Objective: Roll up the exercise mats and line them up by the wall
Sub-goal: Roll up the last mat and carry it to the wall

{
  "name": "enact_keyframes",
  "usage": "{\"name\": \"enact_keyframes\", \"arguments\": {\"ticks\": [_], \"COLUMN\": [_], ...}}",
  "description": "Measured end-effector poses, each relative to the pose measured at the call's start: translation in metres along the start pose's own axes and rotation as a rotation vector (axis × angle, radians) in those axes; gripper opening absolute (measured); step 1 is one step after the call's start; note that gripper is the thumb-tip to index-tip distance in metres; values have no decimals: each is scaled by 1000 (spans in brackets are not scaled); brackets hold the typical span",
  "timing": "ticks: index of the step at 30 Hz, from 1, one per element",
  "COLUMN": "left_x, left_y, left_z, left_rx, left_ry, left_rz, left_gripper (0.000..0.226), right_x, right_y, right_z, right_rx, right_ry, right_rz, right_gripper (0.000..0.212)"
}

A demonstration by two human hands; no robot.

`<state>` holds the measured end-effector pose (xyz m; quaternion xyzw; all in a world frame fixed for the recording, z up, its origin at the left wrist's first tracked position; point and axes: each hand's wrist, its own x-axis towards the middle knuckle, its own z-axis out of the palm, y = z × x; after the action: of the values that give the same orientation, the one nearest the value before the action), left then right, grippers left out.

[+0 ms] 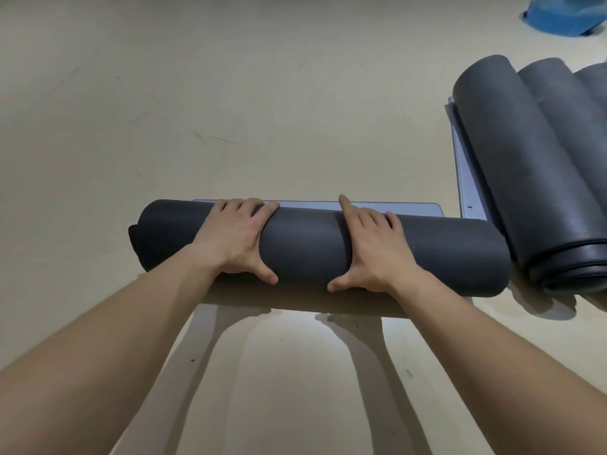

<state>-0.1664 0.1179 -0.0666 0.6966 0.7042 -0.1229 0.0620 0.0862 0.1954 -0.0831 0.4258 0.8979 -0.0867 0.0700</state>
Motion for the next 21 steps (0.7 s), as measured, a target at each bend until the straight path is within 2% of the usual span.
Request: {"name": "enact_keyframes", "arguments": {"ticks": [3, 6, 9, 11, 16, 21], "left_x": [20, 22, 20, 36, 42, -15], "left_y": [-8, -8, -1, -5, 1, 35], "left_z": [-11, -4, 13, 9, -13, -9], "left_rx": [-73, -47, 31, -17, 13, -10], "left_ry": [-44, -1, 69, 90, 6, -130], "left_rz": [17, 25, 11, -6, 15, 94], "left_gripper": [142, 139, 146, 141, 130, 125], "right_x": [-1, 28, 58, 74, 75, 6], "right_y": [-11, 2, 15, 18, 15, 13], "right_z": [18, 4, -18, -29, -45, -41], "right_rx": [-131, -99, -44, 3, 75, 127], "right_ry": [54, 33, -80, -169, -290, -466], "right_rz": [14, -21, -54, -35, -1, 0], "right_gripper": [148, 139, 135, 134, 127, 126]}}
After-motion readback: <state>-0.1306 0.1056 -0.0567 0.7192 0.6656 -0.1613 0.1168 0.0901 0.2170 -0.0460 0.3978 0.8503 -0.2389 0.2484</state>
